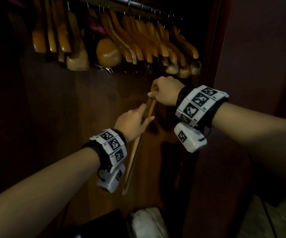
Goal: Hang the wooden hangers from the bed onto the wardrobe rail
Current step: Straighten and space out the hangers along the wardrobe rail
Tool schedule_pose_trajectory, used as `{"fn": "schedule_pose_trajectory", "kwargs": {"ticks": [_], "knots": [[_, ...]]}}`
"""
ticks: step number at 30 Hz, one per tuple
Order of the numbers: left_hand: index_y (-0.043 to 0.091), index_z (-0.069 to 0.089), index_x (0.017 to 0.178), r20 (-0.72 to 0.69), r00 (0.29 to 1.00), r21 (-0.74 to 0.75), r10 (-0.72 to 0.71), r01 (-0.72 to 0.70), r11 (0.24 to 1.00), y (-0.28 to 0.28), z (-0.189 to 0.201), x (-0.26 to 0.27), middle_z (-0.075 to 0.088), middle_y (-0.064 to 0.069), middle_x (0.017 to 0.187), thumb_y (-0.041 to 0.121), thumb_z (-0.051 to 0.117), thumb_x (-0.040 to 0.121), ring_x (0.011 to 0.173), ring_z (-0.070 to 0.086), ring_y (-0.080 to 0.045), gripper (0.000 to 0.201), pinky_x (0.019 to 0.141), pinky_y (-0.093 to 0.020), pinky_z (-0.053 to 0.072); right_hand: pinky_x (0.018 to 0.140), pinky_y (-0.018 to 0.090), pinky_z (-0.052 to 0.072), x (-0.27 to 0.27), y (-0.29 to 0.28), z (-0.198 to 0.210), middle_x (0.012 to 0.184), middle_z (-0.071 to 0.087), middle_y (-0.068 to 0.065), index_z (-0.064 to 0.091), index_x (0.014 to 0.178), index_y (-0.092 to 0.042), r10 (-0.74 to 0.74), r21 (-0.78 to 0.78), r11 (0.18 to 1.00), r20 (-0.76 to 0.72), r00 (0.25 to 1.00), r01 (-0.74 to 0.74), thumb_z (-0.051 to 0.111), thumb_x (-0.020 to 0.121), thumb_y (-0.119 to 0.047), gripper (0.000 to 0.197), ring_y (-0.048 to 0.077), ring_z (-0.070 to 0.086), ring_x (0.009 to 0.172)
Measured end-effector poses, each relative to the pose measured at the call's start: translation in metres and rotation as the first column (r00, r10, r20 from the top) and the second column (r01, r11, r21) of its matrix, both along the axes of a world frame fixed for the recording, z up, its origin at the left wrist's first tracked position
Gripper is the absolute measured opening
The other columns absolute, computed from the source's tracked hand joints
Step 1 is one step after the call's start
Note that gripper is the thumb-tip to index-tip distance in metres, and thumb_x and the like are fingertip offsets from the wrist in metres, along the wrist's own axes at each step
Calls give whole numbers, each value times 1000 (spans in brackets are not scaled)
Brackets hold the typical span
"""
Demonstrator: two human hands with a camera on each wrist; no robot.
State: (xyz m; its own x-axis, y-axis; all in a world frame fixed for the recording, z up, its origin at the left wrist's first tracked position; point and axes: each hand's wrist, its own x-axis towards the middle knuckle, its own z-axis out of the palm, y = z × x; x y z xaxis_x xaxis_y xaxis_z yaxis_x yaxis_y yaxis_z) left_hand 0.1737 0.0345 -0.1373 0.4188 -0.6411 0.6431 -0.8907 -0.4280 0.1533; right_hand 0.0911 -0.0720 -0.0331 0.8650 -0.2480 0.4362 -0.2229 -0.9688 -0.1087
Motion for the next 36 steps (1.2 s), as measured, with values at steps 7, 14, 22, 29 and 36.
{"fn": "schedule_pose_trajectory", "kwargs": {"ticks": [7,14,22,29,36], "knots": [[22,44,93,-416,840,-481,-348,122,868,-28,-22,-19,47,5,71,27,34,102,60,47,-14,15,57,-32,39,78,33,45,-14,-3,-18,111,61,9,55,118,-13,1,154,988,176,984,-29,48,94,-41,38,27,58,102],[21,49,77,-725,492,-669,-483,-334,664,-11,-53,31,45,-1,71,42,33,100,67,42,-17,35,65,-31,34,80,36,50,-28,-27,-82,102,62,8,57,104,-12,-16,169,984,-177,984,47,41,94,-52,44,25,60,91],[22,42,70,-624,300,-688,-722,-650,324,27,-62,54,36,10,42,44,29,100,30,32,-4,40,37,-17,27,56,28,38,-27,-53,-126,62,48,-3,41,60,-21,14,198,980,-101,995,7,37,95,-52,47,13,48,58],[22,37,66,-607,305,-607,-734,-774,180,53,-64,75,34,11,31,33,31,101,25,33,-6,38,44,-21,30,78,31,49,-10,-46,-157,96,65,5,53,107,-14,218,614,789,-294,931,10,41,91,-55,46,20,64,85],[19,37,67,-640,281,-618,-715,-742,261,59,-59,93,33,8,30,24,23,102,24,30,-7,37,35,-13,28,60,24,56,-5,-49,-159,85,63,5,41,124,-10,380,721,691,-302,874,-51,59,91,-17,38,11,67,68]]}}
